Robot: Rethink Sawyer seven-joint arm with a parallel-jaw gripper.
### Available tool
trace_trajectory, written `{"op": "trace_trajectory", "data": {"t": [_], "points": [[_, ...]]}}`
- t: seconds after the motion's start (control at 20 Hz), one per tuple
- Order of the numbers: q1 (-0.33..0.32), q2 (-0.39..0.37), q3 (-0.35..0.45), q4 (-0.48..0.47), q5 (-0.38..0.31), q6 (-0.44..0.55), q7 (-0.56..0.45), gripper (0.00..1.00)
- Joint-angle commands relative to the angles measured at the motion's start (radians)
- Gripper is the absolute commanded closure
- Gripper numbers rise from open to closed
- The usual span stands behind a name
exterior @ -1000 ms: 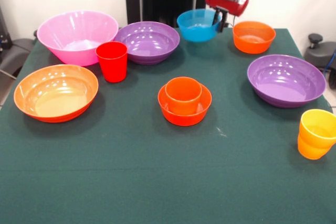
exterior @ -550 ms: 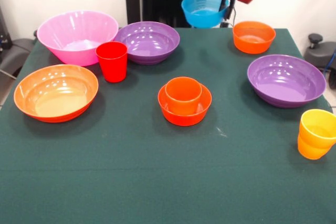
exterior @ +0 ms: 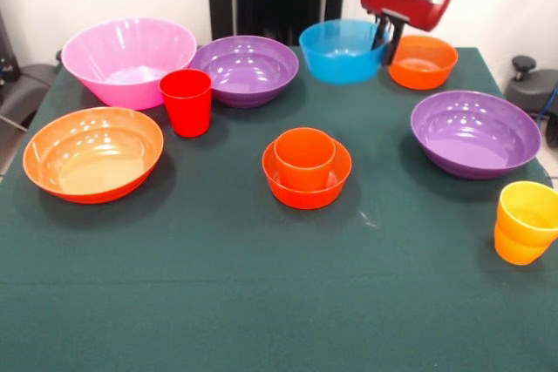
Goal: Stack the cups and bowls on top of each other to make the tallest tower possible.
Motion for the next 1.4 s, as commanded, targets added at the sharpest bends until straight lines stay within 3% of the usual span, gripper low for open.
{"op": "trace_trajectory", "data": {"t": [0.05, 0.65, 0.95, 1.4], "points": [[-0.023, 0.077, 0.057, -0.224, -0.095, 0.034, -0.066, 1.0], [-0.026, 0.116, 0.04, -0.39, -0.191, 0.166, -0.145, 1.0], [-0.068, 0.164, 0.085, -0.507, -0.198, 0.246, -0.187, 1.0], [-0.083, 0.183, 0.088, -0.526, -0.229, 0.307, -0.215, 1.0]]}}
